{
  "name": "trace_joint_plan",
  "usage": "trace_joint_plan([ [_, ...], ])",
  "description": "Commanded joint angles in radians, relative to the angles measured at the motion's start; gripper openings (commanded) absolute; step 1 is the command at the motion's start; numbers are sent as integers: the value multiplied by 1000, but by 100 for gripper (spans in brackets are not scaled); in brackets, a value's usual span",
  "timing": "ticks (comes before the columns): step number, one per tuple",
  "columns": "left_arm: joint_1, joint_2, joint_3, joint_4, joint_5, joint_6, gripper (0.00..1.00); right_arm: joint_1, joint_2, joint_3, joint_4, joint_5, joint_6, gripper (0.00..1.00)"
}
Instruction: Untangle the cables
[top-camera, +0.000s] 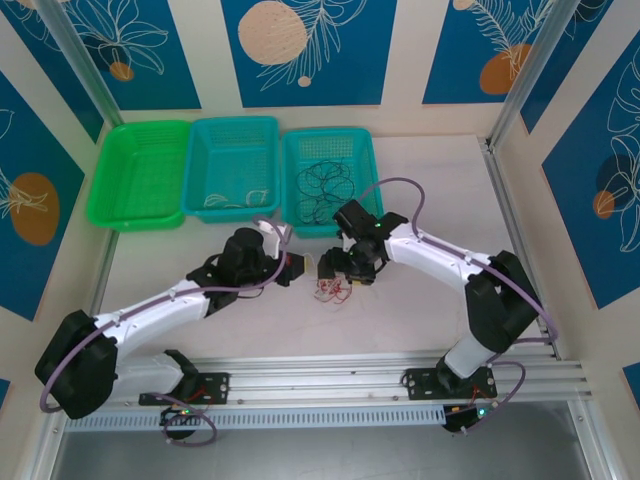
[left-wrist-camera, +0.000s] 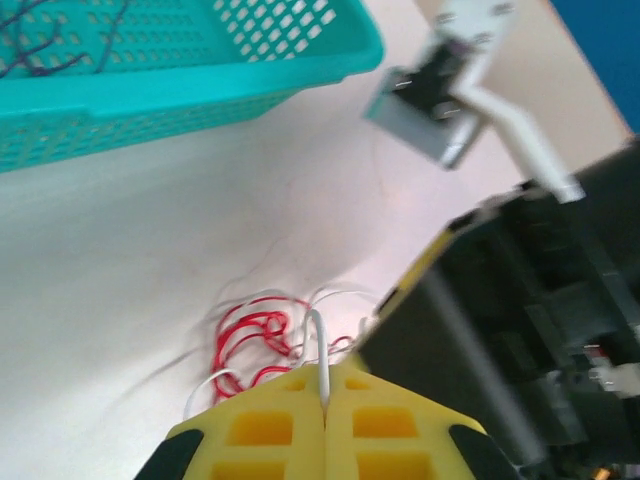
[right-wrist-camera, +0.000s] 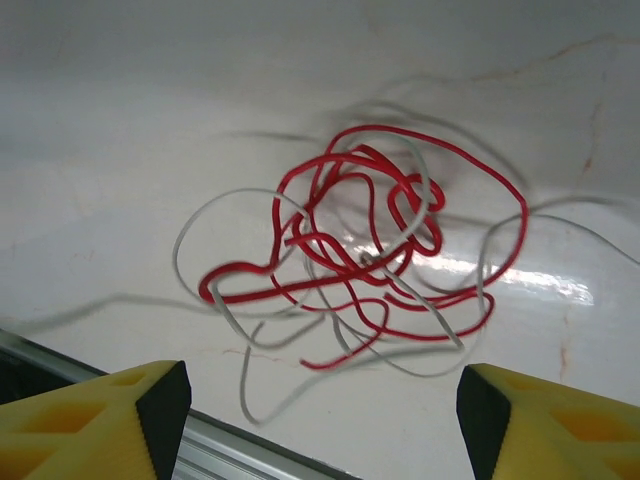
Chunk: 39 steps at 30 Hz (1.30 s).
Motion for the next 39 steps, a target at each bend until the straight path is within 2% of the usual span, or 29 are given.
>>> trace_joint_plan([
  [1, 2, -36, -18, -30, -46, 0, 0, 9, -98, -33, 28, -22, -56, 75],
  [4, 1, -57, -16, -14, -14, -4, 0, 77, -131, -33, 56, 109, -157, 85],
  [6, 1, -67, -8, -14, -8, -6, 0, 92, -118, -59, 122, 183, -192, 87],
  [9, 1, -80, 1, -18, 5, -7, 0, 64, -35, -43, 160, 153, -172, 85],
  [13, 1, -116, 2, -45, -8, -11, 0, 84, 75, -32, 229, 66, -173, 81],
  [15, 2, -149, 3, -76, -46, -13, 0, 88, 125, -30, 227, 54, -151, 71],
  [17, 6, -197, 15, -127, -94, 0, 0, 81, 153, -38, 204, 108, -98, 58],
  [19, 10, -251, 43, -204, -158, 42, 0, 56, 159, -59, 169, 175, -29, 37],
  [21, 21, -323, 90, -320, -273, 89, 0, 4, 141, -94, 135, 232, 51, 16],
  [22, 29, -351, 114, -386, -341, 103, 0, -25, 128, -113, 122, 248, 82, 12],
  [24, 73, -411, 183, -555, -530, 111, 0, -91, 90, -158, 98, 281, 141, 11],
  [27, 180, -473, 273, -697, -645, 157, 0, -162, 44, -202, 67, 337, 189, 17],
  [32, 304, -510, 326, -728, -575, 193, 0, -218, 37, -224, 60, 349, 199, 19],
  [39, 321, -506, 269, -639, -416, 133, 0, -228, 11, -234, 93, 298, 201, 16],
])
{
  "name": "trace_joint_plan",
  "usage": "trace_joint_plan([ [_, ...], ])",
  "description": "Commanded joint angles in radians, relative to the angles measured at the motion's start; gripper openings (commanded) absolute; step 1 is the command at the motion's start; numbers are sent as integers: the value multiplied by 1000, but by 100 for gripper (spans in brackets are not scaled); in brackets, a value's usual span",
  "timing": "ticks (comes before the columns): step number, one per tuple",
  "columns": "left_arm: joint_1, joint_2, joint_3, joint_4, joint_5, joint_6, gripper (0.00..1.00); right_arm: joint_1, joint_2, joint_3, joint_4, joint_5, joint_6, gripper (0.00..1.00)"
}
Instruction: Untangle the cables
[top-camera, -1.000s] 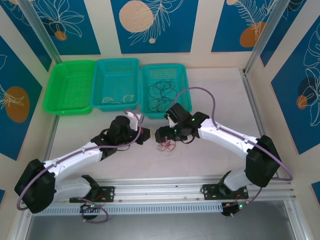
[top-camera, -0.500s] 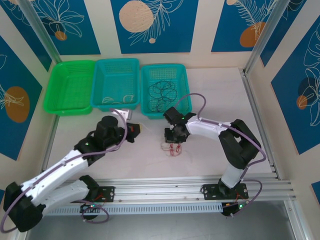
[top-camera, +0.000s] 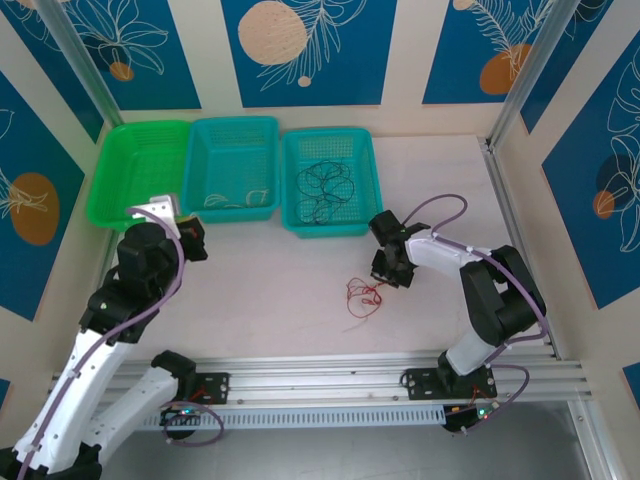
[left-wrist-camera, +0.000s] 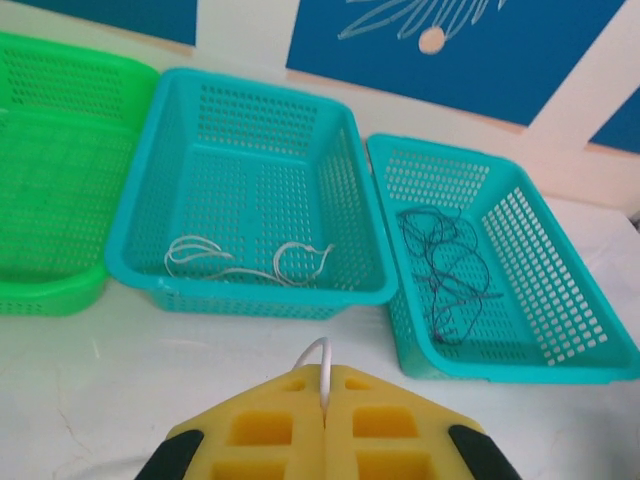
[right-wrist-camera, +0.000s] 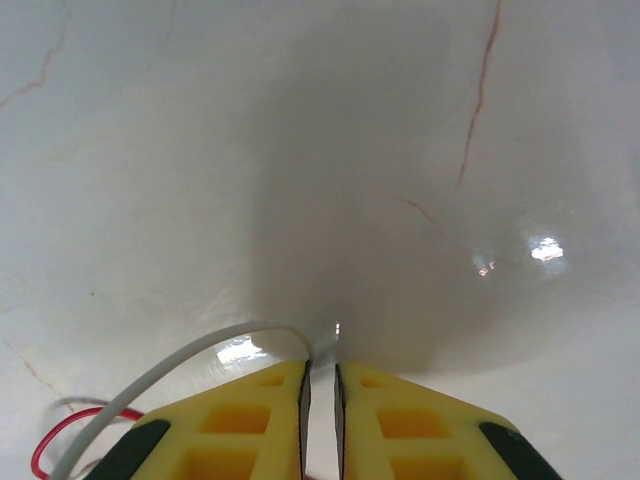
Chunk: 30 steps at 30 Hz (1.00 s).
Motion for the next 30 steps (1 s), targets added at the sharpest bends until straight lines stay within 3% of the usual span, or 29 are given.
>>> trace_joint_plan([
  [1, 11, 5, -31, 30, 105, -21, 0, -1, -38, -14, -2, -24, 15, 16],
  [4, 13, 16, -7, 41, 117, -12, 0, 15, -88, 7, -15, -46, -14, 23],
  [5, 15, 22, 9, 38, 110, 0, 0, 22, -112, 18, -31, -42, -18, 29],
  [7, 19, 38, 44, 30, 94, 26, 0, 34, -168, 43, -62, -31, -24, 49],
  [10, 29, 79, 102, 25, 86, 58, 0, 36, -269, 82, -98, -27, -35, 62],
  [19, 64, 288, 338, 127, 145, 122, 0, 87, -509, 185, -82, -100, -84, 69],
  [27, 142, 626, 752, 160, 261, 159, 0, 109, -602, 183, -75, -86, -53, 75],
  [30, 183, 756, 835, 174, 265, 159, 0, 110, -619, 166, -56, -114, -52, 76],
])
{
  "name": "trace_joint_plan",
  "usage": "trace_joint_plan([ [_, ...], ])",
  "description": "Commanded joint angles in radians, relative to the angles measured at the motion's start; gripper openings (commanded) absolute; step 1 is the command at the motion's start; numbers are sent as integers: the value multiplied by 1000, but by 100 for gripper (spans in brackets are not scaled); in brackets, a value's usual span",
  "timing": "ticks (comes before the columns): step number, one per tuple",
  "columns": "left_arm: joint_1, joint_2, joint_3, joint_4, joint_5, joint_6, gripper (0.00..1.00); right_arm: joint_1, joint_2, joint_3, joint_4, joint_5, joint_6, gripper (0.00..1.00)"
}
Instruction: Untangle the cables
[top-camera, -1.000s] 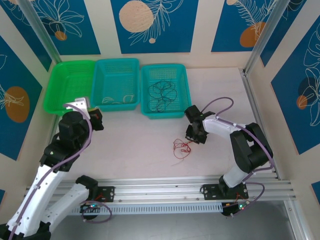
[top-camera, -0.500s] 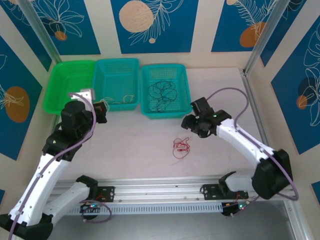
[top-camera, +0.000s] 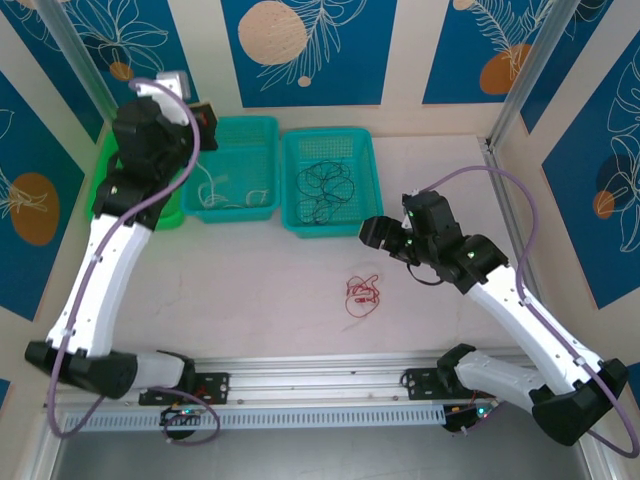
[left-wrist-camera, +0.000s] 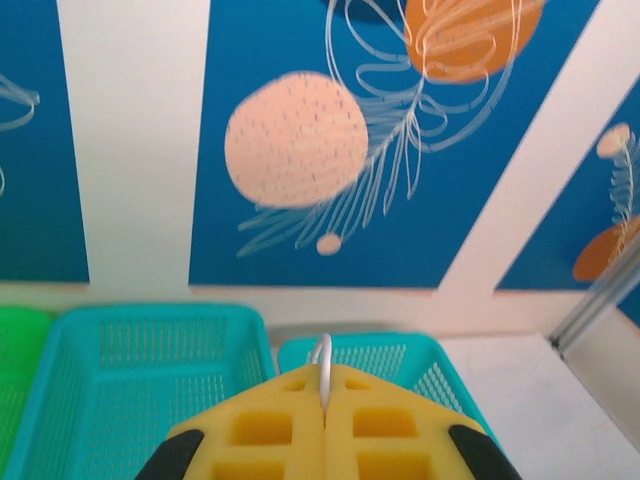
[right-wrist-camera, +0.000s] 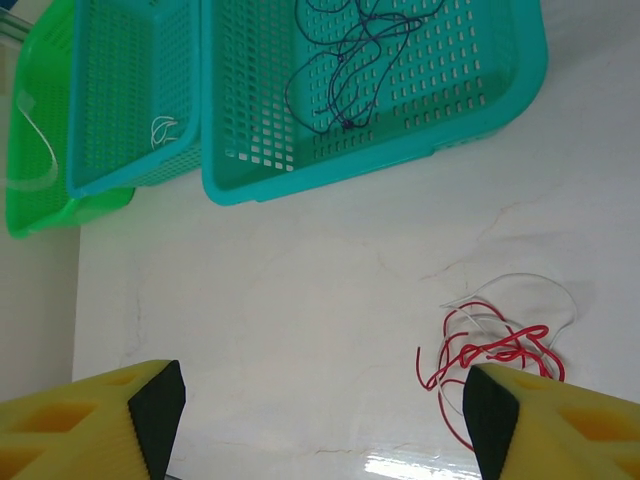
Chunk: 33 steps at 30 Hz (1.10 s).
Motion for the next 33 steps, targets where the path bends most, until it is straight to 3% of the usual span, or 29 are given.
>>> trace_joint_plan([
  [1, 54, 125, 79, 22, 46, 13, 0, 2, -26, -14, 11, -36, 13, 76],
  [10, 148, 400, 92, 35, 100, -15, 3, 3, -82, -31, -35, -25, 34, 77],
  [12, 153, 438, 81, 5, 95, -1, 36, 2, -95, -38, -51, -19, 42, 77],
  [14, 160, 448, 65, -22, 110, 1, 60, 2, -106, -48, -62, -12, 49, 77],
  [20, 165, 291, -128, 104, 136, -11, 85, -21, -118, -93, -78, -3, 74, 79],
  [23, 165, 198, -175, 113, 176, -27, 86, -44, -114, -116, -85, -11, 77, 79],
  [28, 149, 13, -305, 213, 395, -126, 85, -75, -106, -169, -80, -45, 84, 79],
  [33, 2, -182, -500, 314, 494, -99, 85, -88, -64, -209, -85, -75, 84, 79],
])
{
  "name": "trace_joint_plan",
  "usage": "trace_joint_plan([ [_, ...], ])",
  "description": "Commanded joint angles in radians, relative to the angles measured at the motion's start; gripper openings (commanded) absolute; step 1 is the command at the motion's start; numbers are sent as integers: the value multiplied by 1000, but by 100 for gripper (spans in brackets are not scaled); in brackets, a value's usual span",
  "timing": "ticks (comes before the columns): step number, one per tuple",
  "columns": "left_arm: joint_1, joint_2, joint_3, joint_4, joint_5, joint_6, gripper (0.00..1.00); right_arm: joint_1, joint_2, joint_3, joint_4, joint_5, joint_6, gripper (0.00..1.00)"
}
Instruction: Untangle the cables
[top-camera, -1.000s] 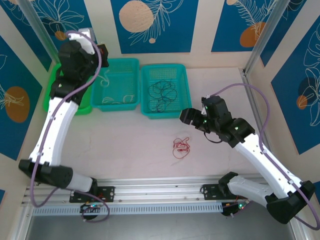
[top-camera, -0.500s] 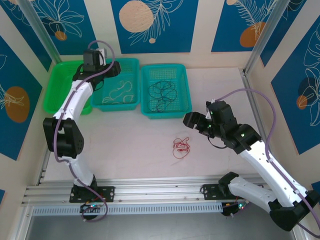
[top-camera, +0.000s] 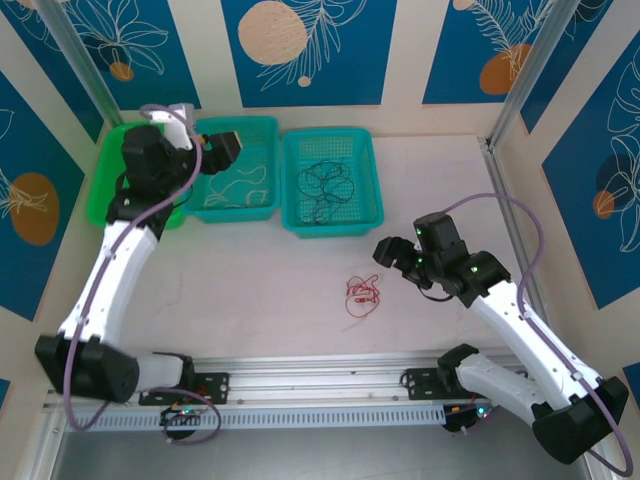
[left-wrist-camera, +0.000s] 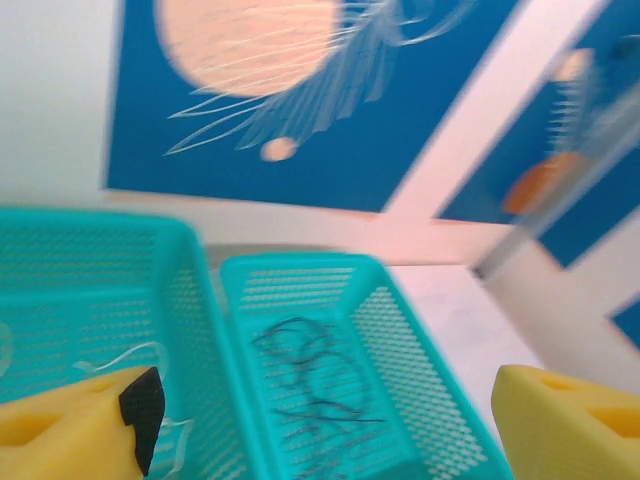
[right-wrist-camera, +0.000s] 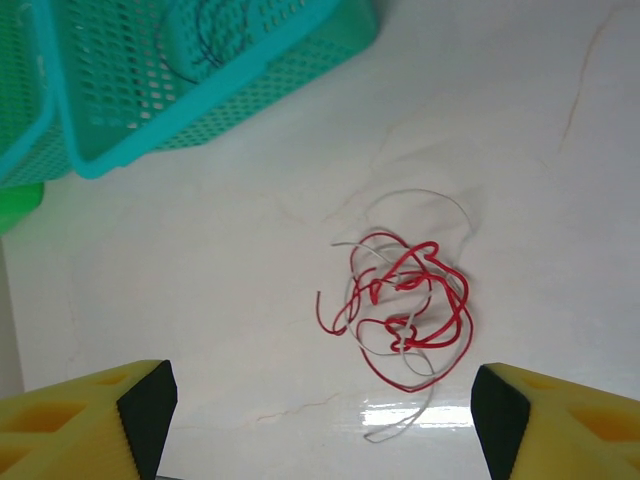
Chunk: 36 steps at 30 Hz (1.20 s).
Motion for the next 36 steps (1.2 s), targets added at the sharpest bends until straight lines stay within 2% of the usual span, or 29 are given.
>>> trace_joint_plan([
  [1, -122, -88, -136, 93, 127, 23, 85, -6, 26, -30, -13, -48, 17, 79],
  [5, -322, -140, -264, 115, 114, 107, 84, -7, 55, -66, 12, -82, 36, 79],
  [9, -467, -76, -320, 104, 83, 95, 81, -23, 58, -95, 42, -120, 73, 79],
  [15, -602, 117, -327, 124, 14, 102, 80, -34, 12, -134, 56, -134, 108, 79],
  [18, -639, 249, -291, 130, 16, 108, 80, -41, -15, -151, 69, -157, 117, 79],
  [27, -660, 583, -162, 222, 34, 105, 76, -47, -99, -152, 32, -147, 119, 79],
  [36, -665, 737, -71, 243, 95, 94, 40, -57, -172, -174, -8, -128, 137, 79],
])
